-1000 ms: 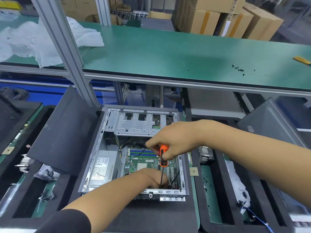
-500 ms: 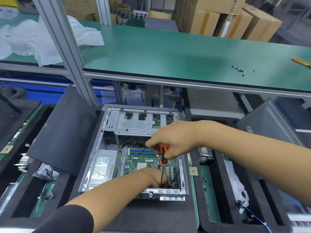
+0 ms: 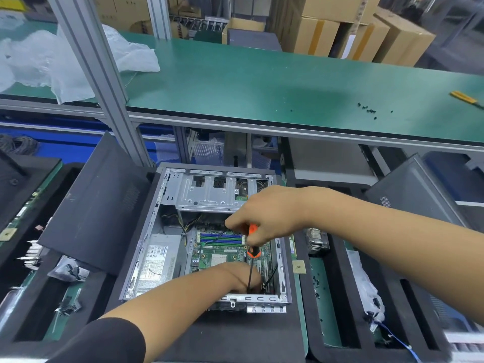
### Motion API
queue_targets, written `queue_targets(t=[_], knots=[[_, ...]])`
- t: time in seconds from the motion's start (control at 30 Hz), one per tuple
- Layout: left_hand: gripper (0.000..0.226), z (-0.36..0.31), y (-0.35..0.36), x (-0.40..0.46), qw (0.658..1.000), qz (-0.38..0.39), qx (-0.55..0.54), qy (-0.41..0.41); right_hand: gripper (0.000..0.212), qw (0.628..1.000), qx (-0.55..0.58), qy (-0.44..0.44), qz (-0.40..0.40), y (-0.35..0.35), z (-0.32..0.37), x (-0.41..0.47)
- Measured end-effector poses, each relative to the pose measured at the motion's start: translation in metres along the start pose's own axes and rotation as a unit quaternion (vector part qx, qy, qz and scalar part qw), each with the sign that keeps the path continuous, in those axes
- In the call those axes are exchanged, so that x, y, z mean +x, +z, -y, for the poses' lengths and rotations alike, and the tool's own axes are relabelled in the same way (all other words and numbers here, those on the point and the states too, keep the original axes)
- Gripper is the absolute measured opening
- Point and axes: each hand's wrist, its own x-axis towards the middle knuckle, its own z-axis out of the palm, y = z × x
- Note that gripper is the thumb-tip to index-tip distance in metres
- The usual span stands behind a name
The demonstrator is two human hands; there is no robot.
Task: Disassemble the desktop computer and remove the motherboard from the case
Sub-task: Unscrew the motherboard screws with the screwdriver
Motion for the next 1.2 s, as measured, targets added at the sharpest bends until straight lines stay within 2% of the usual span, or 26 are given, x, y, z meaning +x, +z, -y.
queue_targets(t=[0.07,0.13,0.2,0.27,0.33,0.4,0.5,0.63,0.7,0.8,0.83,0.93,1.03,1.1,1.2], knots=[[0.028,0.001,0.001,0.002,1.0,0.006,0.009,0.0,0.014,0.997,0.077,-0.017,0.018,0.0,-0.002,-0.001],[0.015,0.002,0.001,0.005,1.0,0.014,0.003,-0.007,0.027,0.99,0.132,-0.034,0.038,0.001,-0.004,-0.002],[0.016,0.003,0.002,0.008,1.0,0.02,-0.011,-0.005,0.034,0.988,0.142,-0.027,0.053,0.003,-0.005,-0.003],[0.018,0.004,0.002,0.008,1.0,0.015,-0.01,0.005,0.026,0.995,0.088,0.003,0.042,0.007,-0.005,-0.002],[0.01,0.004,0.003,0.007,1.0,0.008,-0.005,-0.004,0.022,0.998,-0.051,0.027,-0.004,0.008,-0.004,-0.002],[0.01,0.004,0.004,0.007,1.0,0.001,0.005,-0.011,0.02,0.996,-0.078,0.014,-0.027,0.01,-0.005,-0.002],[0.025,0.003,0.004,0.01,1.0,0.001,0.002,-0.015,0.012,1.0,-0.001,-0.013,-0.008,0.007,-0.006,-0.005],[0.009,0.004,0.003,0.016,1.0,0.022,0.003,-0.012,0.033,0.993,0.11,-0.037,0.023,0.007,-0.008,-0.009],[0.01,0.004,0.003,0.015,1.0,0.015,0.01,-0.013,0.024,0.998,0.064,-0.019,0.012,0.01,-0.008,-0.008],[0.007,0.003,0.004,0.014,1.0,0.004,0.016,-0.019,0.023,0.996,-0.084,0.01,-0.024,0.011,-0.009,-0.006],[0.012,0.003,0.004,0.014,1.0,0.0,0.022,-0.019,0.019,0.996,-0.082,0.001,-0.029,0.011,-0.009,-0.005],[0.026,0.004,0.003,0.016,0.998,0.007,0.055,-0.008,0.016,0.999,0.031,-0.027,-0.016,0.01,-0.01,-0.007],[0.015,0.006,0.003,0.02,0.997,0.03,0.077,-0.001,0.034,0.991,0.128,-0.031,0.001,0.014,-0.012,-0.009],[0.01,0.008,0.003,0.023,0.996,0.039,0.076,0.005,0.026,0.992,0.125,-0.015,-0.013,0.017,-0.016,-0.008],[0.017,0.008,0.003,0.025,0.997,0.05,0.062,0.006,0.018,0.994,0.102,-0.013,-0.04,0.018,-0.02,-0.006]])
